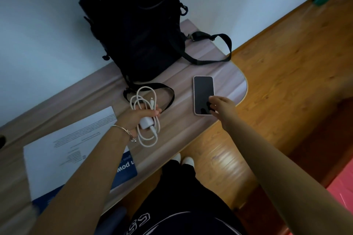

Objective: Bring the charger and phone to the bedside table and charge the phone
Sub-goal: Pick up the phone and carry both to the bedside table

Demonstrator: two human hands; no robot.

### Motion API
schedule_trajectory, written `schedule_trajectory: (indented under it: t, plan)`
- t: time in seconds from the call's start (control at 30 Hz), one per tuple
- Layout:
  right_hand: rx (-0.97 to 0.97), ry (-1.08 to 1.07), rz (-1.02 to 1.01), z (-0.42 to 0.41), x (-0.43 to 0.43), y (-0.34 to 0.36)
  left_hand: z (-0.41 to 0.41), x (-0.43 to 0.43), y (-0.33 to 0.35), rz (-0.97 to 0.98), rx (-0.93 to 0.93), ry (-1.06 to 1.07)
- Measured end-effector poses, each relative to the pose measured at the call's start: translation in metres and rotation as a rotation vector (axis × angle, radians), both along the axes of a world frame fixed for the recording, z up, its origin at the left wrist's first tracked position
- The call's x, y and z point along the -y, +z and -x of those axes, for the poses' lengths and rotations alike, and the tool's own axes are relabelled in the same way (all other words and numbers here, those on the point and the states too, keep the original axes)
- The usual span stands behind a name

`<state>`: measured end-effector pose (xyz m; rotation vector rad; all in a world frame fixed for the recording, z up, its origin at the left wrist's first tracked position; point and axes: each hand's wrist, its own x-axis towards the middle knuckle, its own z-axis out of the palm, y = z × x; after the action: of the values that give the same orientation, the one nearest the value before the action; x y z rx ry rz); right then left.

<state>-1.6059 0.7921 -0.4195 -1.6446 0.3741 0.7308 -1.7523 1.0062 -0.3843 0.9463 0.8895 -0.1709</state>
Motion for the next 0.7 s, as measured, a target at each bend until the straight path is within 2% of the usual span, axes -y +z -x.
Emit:
schedule_trajectory:
  t: [0.4,0.7]
  plan:
    - [0.021,-0.012,0.235,-0.033,-0.013,-0.009,-0.033,-0.01,-0.019,-0.015,-0.055,0.007]
    - [-0.091,0.069,0.199,-0.055,-0.026,-0.005,-0.047,-0.012,-0.024,-0.021,-0.04,0.01]
